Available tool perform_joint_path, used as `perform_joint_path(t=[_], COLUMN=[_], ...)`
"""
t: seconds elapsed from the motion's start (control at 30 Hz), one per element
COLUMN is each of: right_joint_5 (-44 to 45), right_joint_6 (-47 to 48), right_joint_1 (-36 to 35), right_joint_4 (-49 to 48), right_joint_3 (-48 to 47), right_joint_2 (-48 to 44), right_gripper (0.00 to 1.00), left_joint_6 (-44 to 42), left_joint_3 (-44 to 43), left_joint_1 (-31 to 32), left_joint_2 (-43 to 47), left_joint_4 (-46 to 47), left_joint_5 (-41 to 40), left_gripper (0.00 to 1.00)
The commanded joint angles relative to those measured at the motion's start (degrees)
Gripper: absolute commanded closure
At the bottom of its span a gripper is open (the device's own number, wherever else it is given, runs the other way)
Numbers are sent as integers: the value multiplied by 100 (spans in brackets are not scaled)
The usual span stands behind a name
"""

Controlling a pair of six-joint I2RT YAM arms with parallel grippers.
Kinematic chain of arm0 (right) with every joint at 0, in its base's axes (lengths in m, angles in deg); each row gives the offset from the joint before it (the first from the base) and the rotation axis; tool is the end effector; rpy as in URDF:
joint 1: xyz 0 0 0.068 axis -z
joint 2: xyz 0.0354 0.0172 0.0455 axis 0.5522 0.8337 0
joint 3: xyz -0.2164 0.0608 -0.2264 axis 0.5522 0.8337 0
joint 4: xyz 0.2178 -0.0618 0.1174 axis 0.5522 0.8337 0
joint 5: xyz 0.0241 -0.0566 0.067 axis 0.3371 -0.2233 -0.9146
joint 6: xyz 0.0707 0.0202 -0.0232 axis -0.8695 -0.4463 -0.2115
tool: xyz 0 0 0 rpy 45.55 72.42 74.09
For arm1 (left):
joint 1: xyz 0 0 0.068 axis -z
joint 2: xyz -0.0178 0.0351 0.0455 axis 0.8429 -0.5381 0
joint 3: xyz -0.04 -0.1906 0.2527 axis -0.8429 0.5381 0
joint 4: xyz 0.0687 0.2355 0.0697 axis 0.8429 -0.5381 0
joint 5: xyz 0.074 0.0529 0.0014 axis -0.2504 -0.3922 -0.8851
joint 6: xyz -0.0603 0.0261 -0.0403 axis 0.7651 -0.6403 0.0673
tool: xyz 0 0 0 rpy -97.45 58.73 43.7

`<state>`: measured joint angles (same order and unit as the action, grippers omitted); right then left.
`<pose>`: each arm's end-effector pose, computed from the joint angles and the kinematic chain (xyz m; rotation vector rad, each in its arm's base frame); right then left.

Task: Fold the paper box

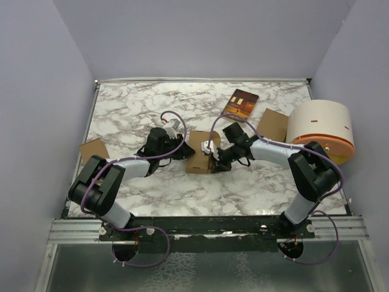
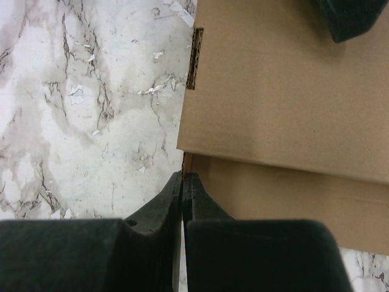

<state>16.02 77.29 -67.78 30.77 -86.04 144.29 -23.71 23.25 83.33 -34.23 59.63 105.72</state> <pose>0.2449 0.2203 0.1894 -1.7458 1.8099 0.9230 0.2741 -0.1628 0.2060 0.1188 2.1484 -1.0706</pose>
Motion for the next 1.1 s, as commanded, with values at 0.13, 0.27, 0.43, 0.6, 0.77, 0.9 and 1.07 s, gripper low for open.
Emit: perform_joint_path(t=[0.13,0.27,0.43,0.6,0.77,0.9,1.07], right_joint_5=[311,451,582,784,876,921,945], right_joint_6=[-110,-272,-784,-1063,-1066,-1024,-999], right_joint_1=[-445,-502,-542,-663,-705,-705,-704], right_joint_4=[104,126,300,394,425,453,472], right_joint_3=[-256,-382,-742,-904,-914,-906,-917], right_joint_2=[35,125,272,447,488,508,544], right_gripper=[99,99,99,99,98,98,98], left_joint_6=[-78,-56,-21,19,51,25,-142], left_joint_3=[51,60,60,56,-40,-296,-607], left_joint_1=[-54,-49,-49,-32,-27,-27,-38], left_joint_2=[-217,-241,-273,-228,-98,173,540], left_joint_4=[-435,-406,-364,-363,-431,-692,-1203], left_joint_5=[-230,-225,-198,-190,-128,-96,-330], left_gripper=[77,77,77,77,76,71,61])
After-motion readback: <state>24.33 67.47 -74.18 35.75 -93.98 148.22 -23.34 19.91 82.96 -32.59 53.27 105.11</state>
